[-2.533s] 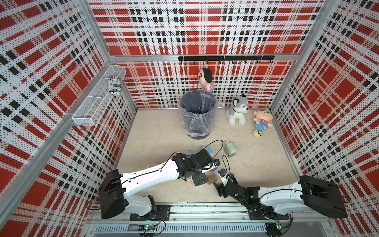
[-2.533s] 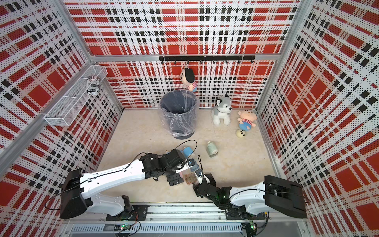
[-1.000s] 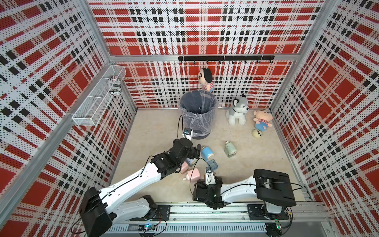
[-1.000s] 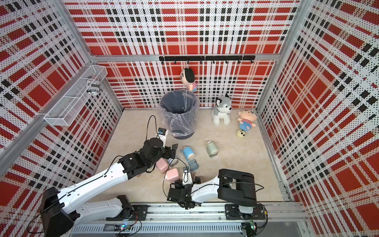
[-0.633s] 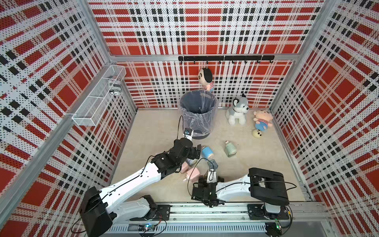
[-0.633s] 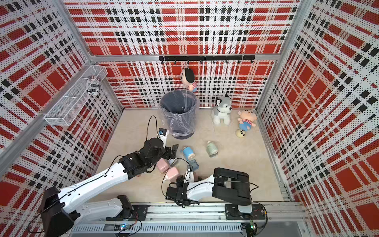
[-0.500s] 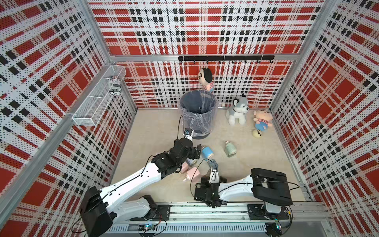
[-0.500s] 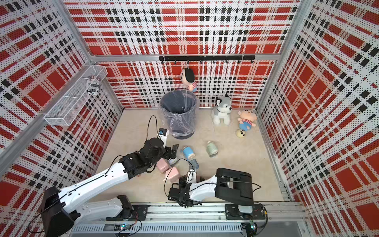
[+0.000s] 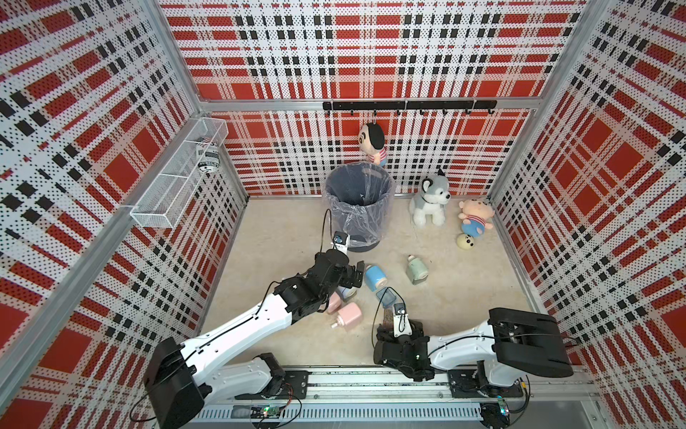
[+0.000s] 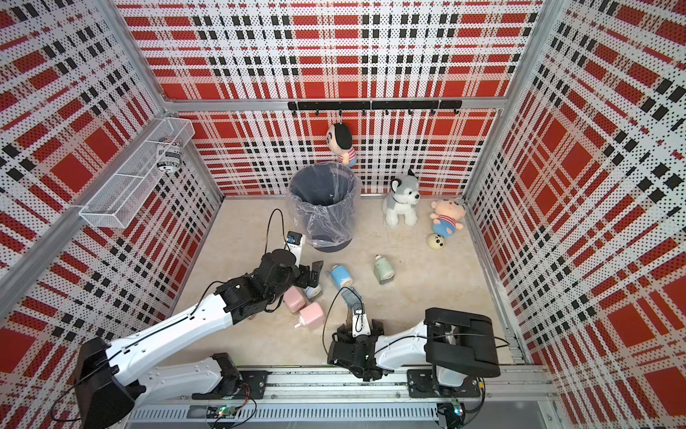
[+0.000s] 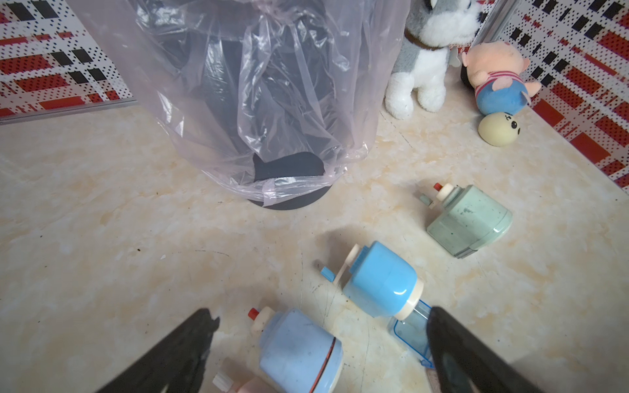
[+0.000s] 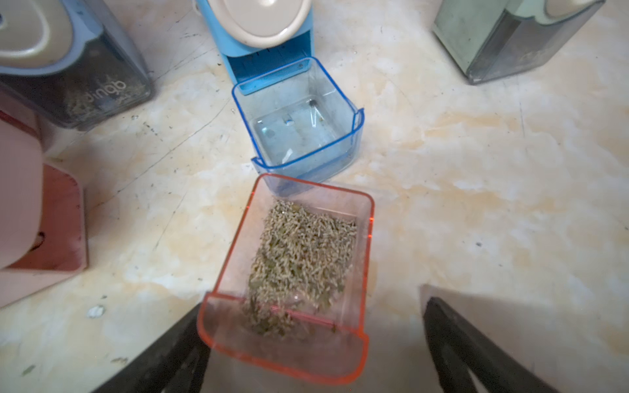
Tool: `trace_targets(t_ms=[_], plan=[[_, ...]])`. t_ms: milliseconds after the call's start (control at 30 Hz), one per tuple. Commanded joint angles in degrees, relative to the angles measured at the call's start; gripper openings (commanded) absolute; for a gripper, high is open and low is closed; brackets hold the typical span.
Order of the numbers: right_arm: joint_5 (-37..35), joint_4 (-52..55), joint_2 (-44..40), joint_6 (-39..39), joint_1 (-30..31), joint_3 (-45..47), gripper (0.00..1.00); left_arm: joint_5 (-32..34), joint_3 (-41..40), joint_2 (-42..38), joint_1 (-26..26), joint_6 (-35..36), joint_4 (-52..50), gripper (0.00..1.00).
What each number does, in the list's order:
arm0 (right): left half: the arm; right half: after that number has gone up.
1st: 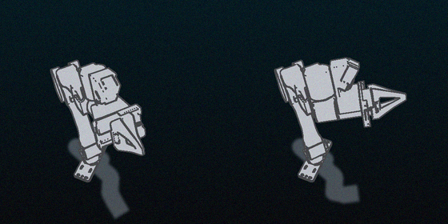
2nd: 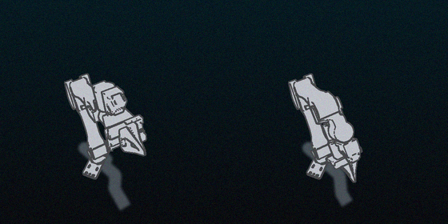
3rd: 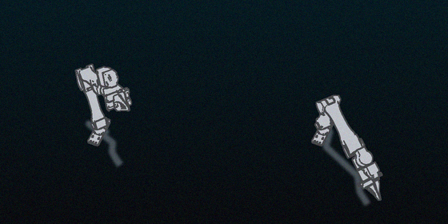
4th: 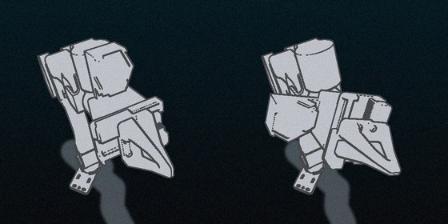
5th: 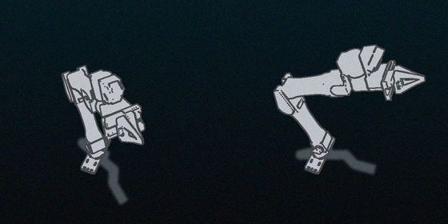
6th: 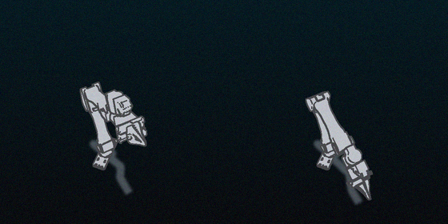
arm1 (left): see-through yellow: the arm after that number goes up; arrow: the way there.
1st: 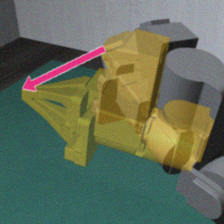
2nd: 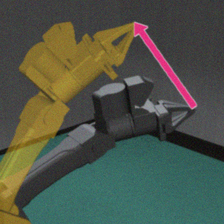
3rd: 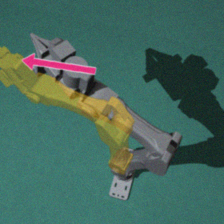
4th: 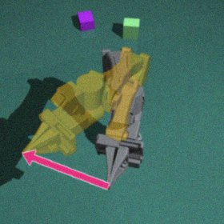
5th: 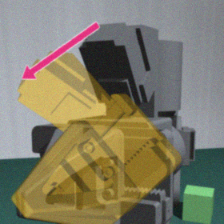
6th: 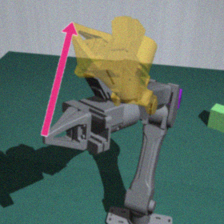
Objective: Take out the pencil sharpener tray and clean the shavings
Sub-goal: Adjust the container at the center of the board, then pick up the container from the center of the board.
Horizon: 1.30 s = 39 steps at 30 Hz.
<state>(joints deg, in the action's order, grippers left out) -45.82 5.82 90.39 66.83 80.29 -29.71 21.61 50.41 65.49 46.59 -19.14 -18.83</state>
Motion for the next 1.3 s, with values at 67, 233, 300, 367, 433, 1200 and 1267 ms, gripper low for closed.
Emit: trace_targets(t_ms=[67, 233, 300, 367, 433, 1200, 1267], plan=[[6.2, -1.2, 2.9, -4.8, -2.9, -1.3, 1.00, 0.4, 0.6, 1.2, -0.4, -1.7, 0.4, 0.98], [7.5, 2.9, 8.8, -5.6, -2.9, -6.4, 0.95, -0.3, 1.3, -0.2, -0.6, -0.2, -0.2, 0.98], [8.8, -0.1, 8.9, -5.7, -2.8, -5.1, 0.86, -2.1, 1.4, -2.0, -1.2, 0.0, -0.7, 0.98], [9.8, -2.7, 8.3, -5.2, -2.7, -3.4, 0.83, -4.0, 0.4, -4.6, -1.8, 0.1, 0.0, 0.98], [10.0, -3.4, 7.6, -3.9, -2.5, -2.1, 0.83, -3.7, -1.0, -6.9, -2.3, -0.6, 1.1, 0.98], [6.6, -2.3, -0.4, -7.4, 1.4, 0.7, 0.55, -3.3, -0.7, -6.9, -3.3, -1.8, 2.3, 0.98], [6.1, -1.4, -2.9, -8.2, 1.4, 0.6, 0.53, -3.1, -0.4, -7.0, -3.3, -3.2, 3.0, 0.98]])
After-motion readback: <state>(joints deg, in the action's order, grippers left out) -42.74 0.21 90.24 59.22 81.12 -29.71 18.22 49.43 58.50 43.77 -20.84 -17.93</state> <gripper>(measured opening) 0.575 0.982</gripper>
